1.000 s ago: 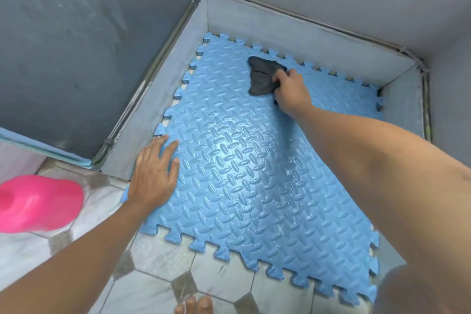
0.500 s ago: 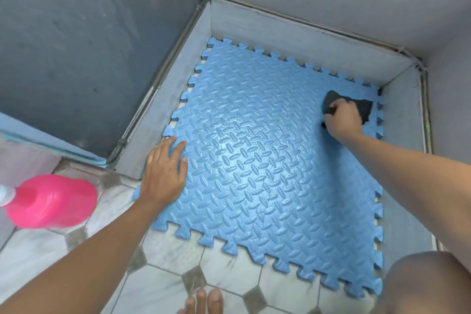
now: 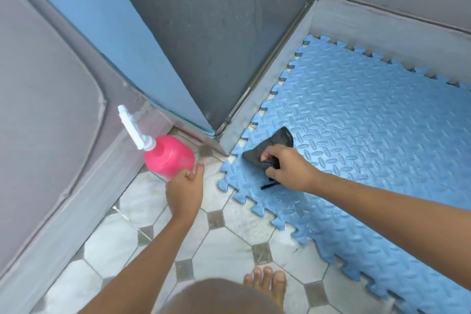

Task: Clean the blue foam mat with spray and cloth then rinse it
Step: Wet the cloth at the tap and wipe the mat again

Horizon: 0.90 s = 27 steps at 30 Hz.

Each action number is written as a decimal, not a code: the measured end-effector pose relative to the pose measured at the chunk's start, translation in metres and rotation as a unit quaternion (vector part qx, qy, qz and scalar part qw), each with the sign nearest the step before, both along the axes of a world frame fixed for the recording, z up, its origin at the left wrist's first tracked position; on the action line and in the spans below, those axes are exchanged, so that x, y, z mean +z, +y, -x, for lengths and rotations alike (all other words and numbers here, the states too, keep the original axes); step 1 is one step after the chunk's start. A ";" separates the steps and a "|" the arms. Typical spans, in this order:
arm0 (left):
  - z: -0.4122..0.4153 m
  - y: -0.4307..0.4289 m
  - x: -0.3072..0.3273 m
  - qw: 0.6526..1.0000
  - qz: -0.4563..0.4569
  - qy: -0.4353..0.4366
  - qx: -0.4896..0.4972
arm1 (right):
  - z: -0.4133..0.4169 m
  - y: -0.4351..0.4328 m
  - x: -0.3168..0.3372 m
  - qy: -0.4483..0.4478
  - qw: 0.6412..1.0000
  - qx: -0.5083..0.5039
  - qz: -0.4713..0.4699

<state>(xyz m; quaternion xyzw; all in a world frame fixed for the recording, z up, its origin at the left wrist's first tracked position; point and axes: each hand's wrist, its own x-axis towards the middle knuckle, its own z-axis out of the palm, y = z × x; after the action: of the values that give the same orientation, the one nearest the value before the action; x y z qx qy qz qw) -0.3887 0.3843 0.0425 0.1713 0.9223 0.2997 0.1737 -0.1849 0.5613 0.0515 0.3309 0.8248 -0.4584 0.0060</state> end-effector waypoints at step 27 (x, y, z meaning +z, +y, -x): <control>0.089 -0.089 0.009 0.982 0.131 -0.099 0.088 | 0.204 -0.096 0.036 0.164 0.982 -0.041 0.082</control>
<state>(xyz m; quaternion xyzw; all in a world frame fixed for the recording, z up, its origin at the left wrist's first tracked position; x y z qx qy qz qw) -0.4781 0.2950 0.0519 0.0347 0.9434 0.2055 0.2581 -0.3889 0.4654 0.0872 0.2832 0.7597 -0.5726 -0.1214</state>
